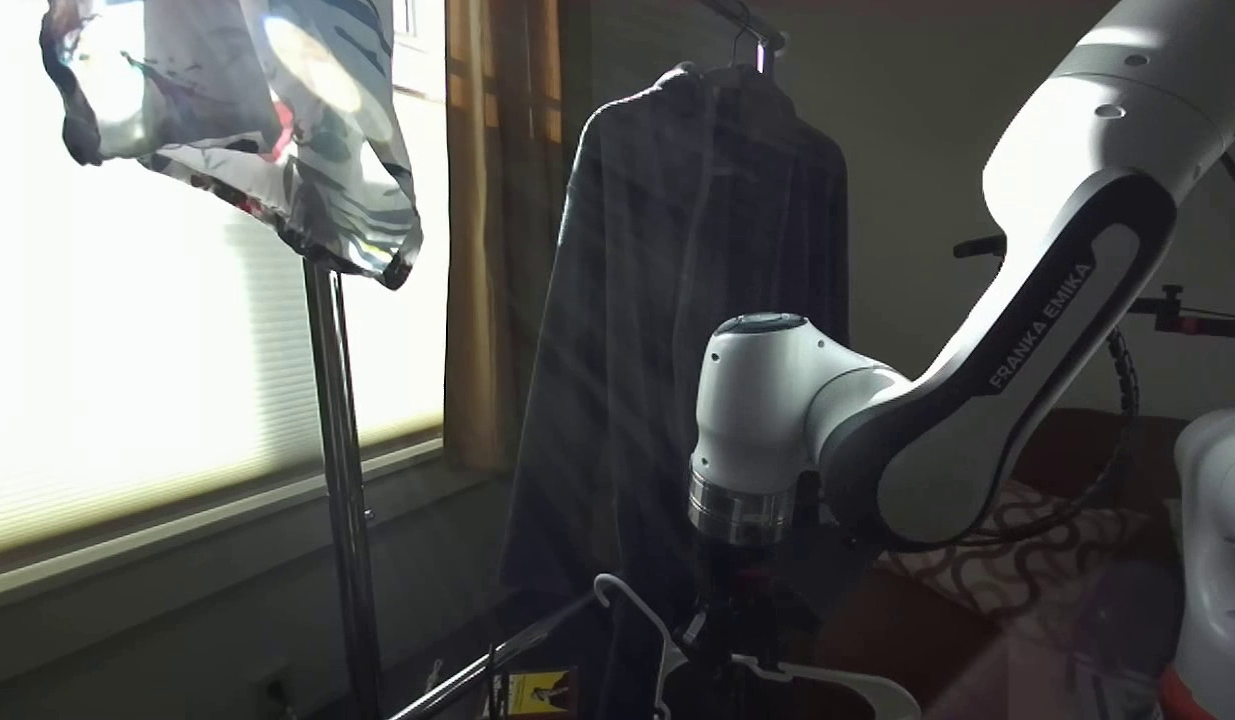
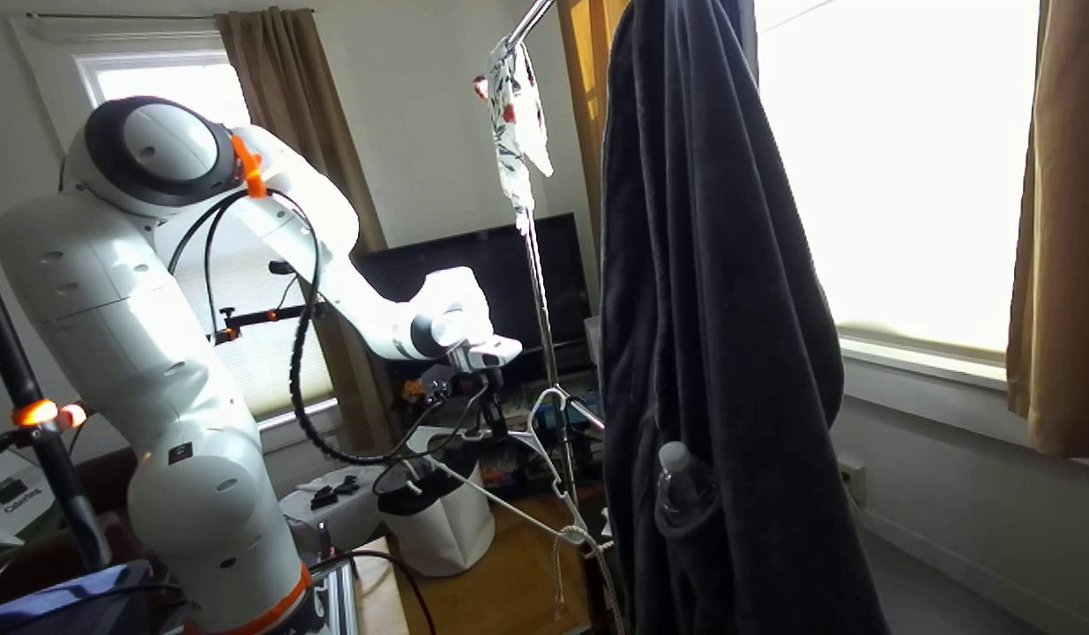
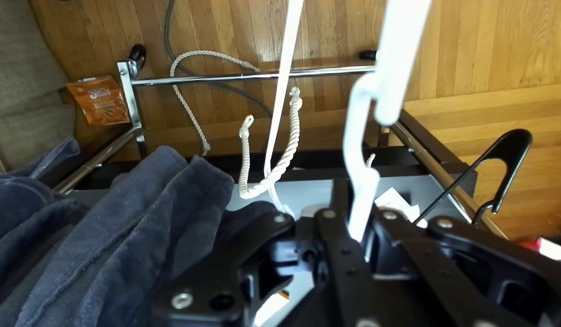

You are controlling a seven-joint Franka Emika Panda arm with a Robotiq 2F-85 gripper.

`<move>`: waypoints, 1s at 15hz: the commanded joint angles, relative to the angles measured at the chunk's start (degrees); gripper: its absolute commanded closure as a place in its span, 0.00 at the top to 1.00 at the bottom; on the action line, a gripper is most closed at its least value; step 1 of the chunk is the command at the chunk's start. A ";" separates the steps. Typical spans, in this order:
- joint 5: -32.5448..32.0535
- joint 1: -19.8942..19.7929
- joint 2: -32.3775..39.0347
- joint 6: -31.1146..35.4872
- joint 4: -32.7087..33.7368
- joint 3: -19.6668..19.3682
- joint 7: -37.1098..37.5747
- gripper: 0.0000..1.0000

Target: Remove the white coat hanger from the top railing and hook it on the bottom railing

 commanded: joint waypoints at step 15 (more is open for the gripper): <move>-35.30 -0.05 5.99 2.15 5.43 2.07 41.36 0.01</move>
